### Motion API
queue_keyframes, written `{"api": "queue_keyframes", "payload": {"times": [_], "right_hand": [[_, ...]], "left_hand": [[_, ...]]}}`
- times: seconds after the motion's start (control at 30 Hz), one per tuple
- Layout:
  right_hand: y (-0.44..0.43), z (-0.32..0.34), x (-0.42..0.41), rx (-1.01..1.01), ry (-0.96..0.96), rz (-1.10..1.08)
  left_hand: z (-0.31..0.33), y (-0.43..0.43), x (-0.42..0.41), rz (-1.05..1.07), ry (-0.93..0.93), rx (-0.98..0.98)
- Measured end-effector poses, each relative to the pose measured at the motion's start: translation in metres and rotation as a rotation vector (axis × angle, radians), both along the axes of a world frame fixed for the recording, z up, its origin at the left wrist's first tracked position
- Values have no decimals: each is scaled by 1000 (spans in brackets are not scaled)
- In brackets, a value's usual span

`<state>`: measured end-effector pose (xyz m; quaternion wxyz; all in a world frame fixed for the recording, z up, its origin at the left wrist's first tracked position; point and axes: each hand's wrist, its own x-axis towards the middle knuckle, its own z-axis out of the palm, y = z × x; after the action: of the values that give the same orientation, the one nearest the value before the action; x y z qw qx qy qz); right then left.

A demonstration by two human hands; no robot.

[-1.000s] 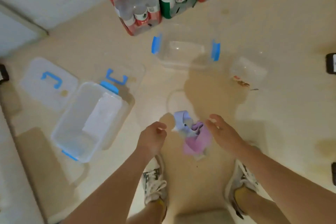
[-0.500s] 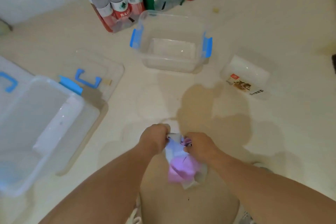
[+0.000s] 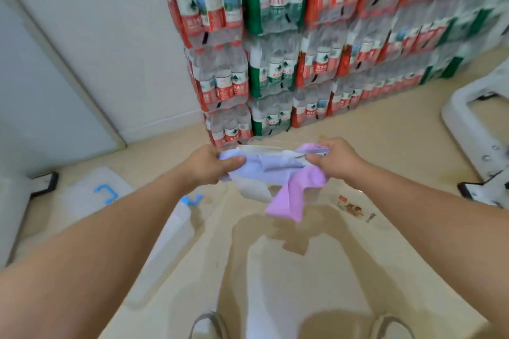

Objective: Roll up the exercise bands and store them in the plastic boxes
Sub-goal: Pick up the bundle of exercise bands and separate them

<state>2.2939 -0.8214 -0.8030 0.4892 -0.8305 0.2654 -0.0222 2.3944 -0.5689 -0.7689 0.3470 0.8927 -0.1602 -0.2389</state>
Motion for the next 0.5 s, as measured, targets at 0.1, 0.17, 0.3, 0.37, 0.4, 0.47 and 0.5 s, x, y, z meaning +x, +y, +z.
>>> {"api": "queue_keyframes", "payload": {"times": [0.1, 0.17, 0.3, 0.37, 0.4, 0.47, 0.5], "right_hand": [[3, 47, -16, 245, -46, -49], [10, 73, -31, 432, -75, -75], [18, 110, -46, 532, -206, -121], [23, 122, -46, 582, -263, -175], [24, 125, -46, 606, -281, -183], [23, 128, -44, 606, -308, -172], [21, 128, -43, 572, -320, -165]], "left_hand": [[48, 6, -20, 58, -183, -114], [64, 16, -34, 126, -291, -180], [81, 28, -55, 271, -324, -438], [87, 28, -56, 359, -312, -581], [91, 28, -56, 393, -315, -620], [99, 27, -55, 402, -324, -651], [106, 27, -57, 363, -315, -639]]}}
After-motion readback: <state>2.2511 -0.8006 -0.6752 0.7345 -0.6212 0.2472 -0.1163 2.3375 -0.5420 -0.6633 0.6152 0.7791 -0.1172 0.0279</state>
